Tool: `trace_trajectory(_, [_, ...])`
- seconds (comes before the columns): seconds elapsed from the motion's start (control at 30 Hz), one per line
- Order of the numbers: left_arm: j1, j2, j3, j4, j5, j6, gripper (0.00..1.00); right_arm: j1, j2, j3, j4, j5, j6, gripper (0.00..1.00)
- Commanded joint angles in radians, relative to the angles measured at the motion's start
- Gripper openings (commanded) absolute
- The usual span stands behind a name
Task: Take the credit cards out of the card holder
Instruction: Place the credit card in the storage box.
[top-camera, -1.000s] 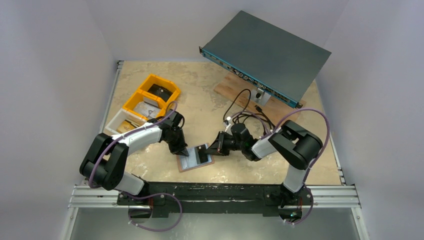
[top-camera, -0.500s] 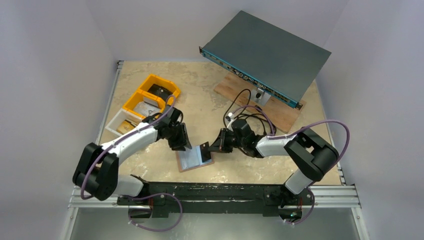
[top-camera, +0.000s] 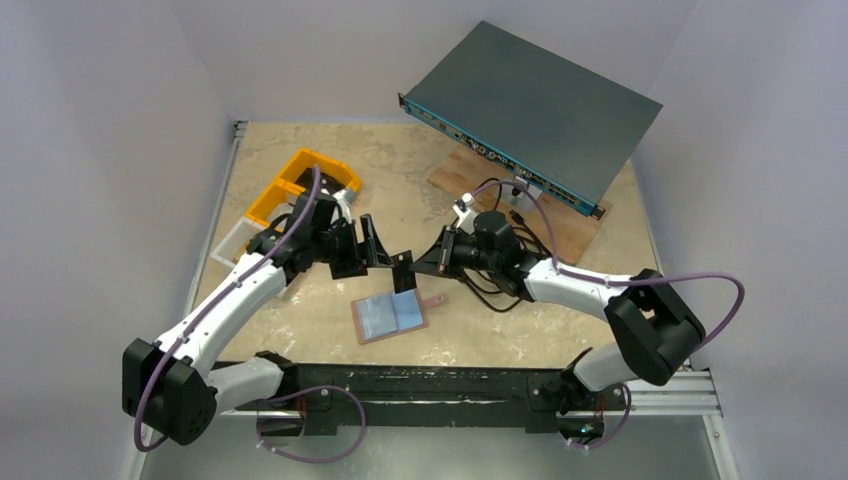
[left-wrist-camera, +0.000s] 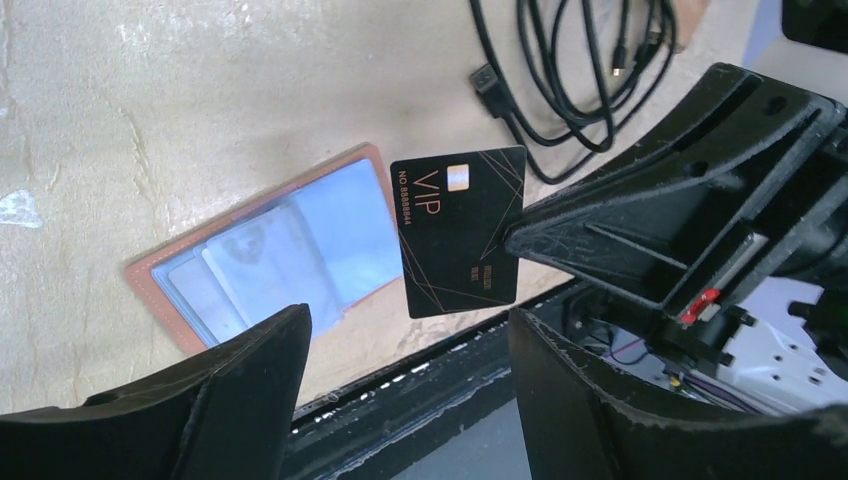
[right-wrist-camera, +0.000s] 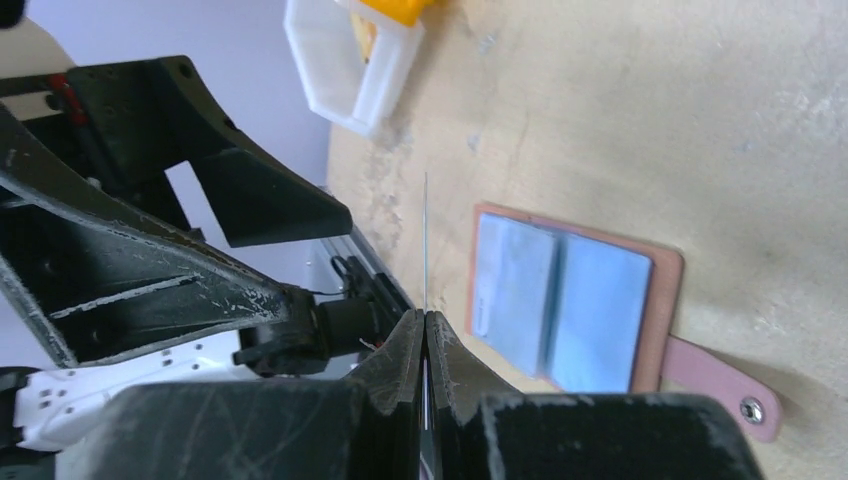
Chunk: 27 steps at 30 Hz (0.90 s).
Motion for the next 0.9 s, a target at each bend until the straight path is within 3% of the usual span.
trace_trajectory(0.0, [0.059, -0.071, 0.029, 0.052, 0.151, 0.023, 0.72, -0.031, -0.044, 0.046, 0.034, -0.093, 0.044, 0.00])
trace_trajectory(0.3, [0.118, -0.106, -0.057, 0.223, 0.367, -0.045, 0.71, -0.057, -0.044, 0.037, 0.213, -0.207, 0.170, 0.00])
trace_trajectory(0.53, [0.120, -0.107, -0.078, 0.270, 0.398, -0.064, 0.63, -0.060, -0.040, 0.020, 0.313, -0.245, 0.250, 0.00])
trace_trajectory(0.63, [0.120, -0.108, -0.093, 0.322, 0.432, -0.096, 0.57, -0.060, -0.039, 0.022, 0.316, -0.250, 0.253, 0.00])
trace_trajectory(0.73, [0.121, -0.107, -0.108, 0.376, 0.460, -0.131, 0.44, -0.060, -0.042, 0.020, 0.312, -0.239, 0.249, 0.00])
trace_trajectory(0.87, [0.120, -0.093, -0.124, 0.424, 0.485, -0.165, 0.21, -0.062, -0.047, 0.024, 0.284, -0.219, 0.231, 0.00])
